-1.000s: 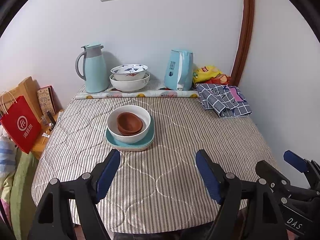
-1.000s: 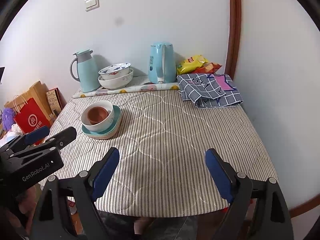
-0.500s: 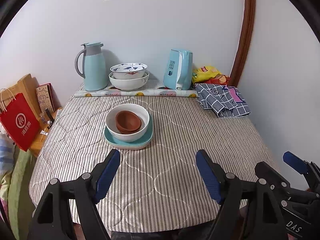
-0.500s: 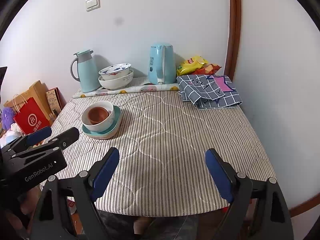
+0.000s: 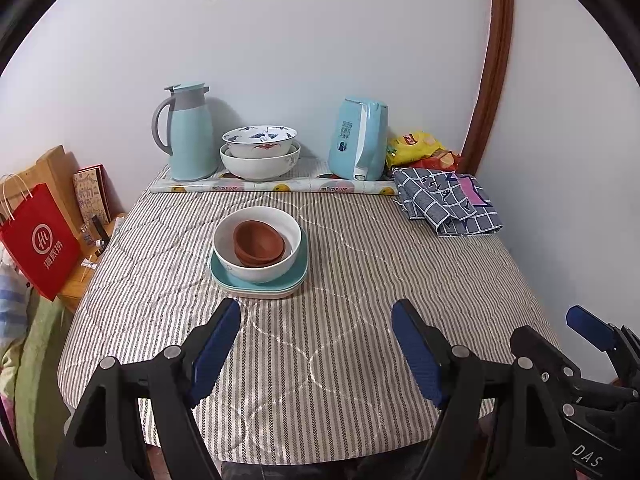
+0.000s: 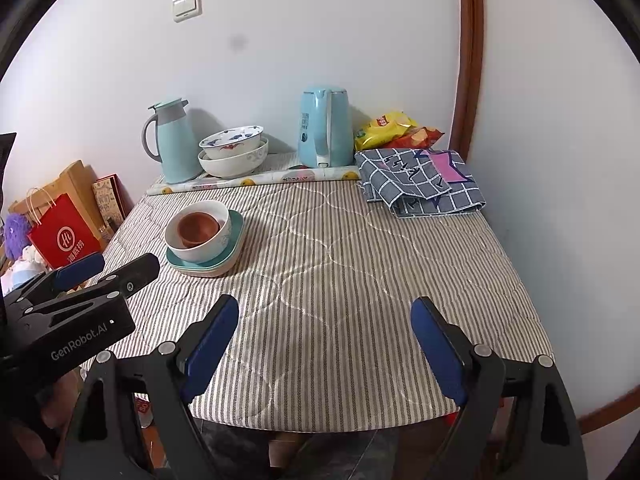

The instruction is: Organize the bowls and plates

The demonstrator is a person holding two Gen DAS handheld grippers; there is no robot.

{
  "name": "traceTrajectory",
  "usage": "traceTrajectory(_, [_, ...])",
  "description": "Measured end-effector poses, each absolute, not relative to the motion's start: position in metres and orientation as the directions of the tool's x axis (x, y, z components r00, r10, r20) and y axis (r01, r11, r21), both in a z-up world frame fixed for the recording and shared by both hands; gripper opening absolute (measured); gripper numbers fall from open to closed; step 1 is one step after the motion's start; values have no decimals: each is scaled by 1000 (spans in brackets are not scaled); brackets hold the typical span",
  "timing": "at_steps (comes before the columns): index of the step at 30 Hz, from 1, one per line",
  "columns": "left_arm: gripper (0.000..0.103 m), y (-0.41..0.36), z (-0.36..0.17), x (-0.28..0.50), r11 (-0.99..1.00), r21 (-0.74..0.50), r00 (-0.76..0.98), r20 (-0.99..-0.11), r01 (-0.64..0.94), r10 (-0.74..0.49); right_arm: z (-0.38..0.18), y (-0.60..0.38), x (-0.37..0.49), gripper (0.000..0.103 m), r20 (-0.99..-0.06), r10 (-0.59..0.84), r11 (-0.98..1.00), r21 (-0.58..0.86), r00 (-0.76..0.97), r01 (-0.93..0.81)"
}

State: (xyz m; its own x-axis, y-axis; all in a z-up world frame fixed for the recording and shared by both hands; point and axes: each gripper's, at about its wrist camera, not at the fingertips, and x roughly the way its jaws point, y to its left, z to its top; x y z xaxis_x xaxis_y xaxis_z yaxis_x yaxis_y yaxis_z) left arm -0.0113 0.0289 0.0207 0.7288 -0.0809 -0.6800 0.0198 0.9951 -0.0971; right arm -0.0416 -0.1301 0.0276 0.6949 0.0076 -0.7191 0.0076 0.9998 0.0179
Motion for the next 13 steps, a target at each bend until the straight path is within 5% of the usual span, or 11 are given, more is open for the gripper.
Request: traceTrajectory(13, [79, 30, 14, -8, 996, -92, 727, -683, 16, -75, 24, -131, -36, 87, -725, 14, 1000, 23, 689, 4])
